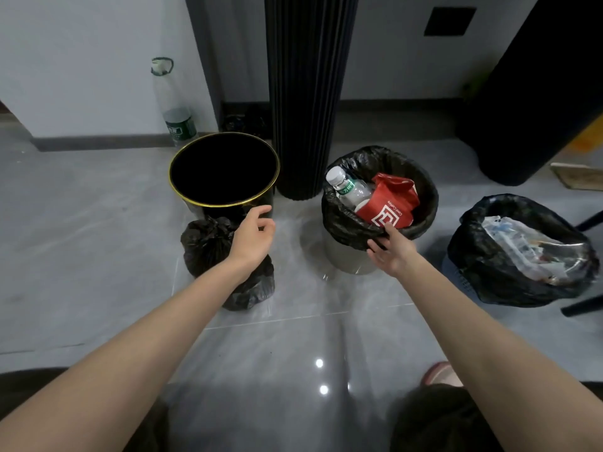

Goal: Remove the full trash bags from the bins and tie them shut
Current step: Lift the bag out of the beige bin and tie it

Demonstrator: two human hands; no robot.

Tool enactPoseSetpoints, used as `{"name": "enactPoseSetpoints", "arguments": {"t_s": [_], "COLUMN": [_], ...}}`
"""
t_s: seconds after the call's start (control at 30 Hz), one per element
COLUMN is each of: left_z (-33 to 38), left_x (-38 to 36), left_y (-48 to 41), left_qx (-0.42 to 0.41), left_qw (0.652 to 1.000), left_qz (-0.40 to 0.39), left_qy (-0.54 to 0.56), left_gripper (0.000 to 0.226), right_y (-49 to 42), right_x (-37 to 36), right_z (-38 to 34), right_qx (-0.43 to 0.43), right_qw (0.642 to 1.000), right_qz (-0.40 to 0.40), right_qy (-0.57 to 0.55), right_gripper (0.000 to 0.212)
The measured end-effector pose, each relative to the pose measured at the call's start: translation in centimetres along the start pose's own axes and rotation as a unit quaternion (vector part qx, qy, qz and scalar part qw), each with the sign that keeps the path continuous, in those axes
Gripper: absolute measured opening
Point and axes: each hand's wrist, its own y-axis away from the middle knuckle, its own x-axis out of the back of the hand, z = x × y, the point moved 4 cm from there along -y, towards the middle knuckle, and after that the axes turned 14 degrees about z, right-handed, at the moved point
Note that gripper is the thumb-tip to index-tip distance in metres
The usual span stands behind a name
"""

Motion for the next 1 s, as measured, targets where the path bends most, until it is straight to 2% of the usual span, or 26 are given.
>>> {"name": "enactPoseSetpoints", "arguments": {"t_s": [0.17, 0.3, 0.43, 0.6, 0.83, 1.0], "left_z": [0.1, 1.2, 2.6, 3.0, 2.8, 2.0], "left_x": [-2.2, -2.6, -2.0, 0.0, 3.4, 4.7], "left_y": [0.2, 0.9, 2.4, 5.6, 9.1, 12.4], "left_qx": [0.006, 0.010, -0.001, -0.018, -0.009, 0.018], "left_qw": [0.999, 0.999, 0.999, 0.998, 0.998, 0.995], "left_qz": [-0.034, -0.034, -0.046, -0.053, -0.062, -0.097], "left_qy": [-0.015, 0.002, 0.021, 0.024, 0.021, 0.001], "left_gripper": [0.041, 0.040, 0.039, 0.037, 0.037, 0.039], "right_y": [-0.5, 0.3, 1.9, 5.3, 9.9, 12.8], "right_x": [-0.1, 0.2, 1.5, 3.1, 6.3, 8.1], "right_z": [0.0, 1.0, 2.8, 6.2, 9.0, 10.6], "right_qx": [0.020, 0.017, 0.002, -0.067, -0.062, -0.083], "right_qw": [1.000, 1.000, 0.999, 0.994, 0.980, 0.963], "right_qz": [0.021, 0.014, 0.009, -0.011, -0.022, -0.055], "right_qy": [-0.011, 0.013, 0.046, 0.088, 0.186, 0.251], "right_gripper": [0.042, 0.031, 0.036, 0.009, 0.019, 0.012]}}
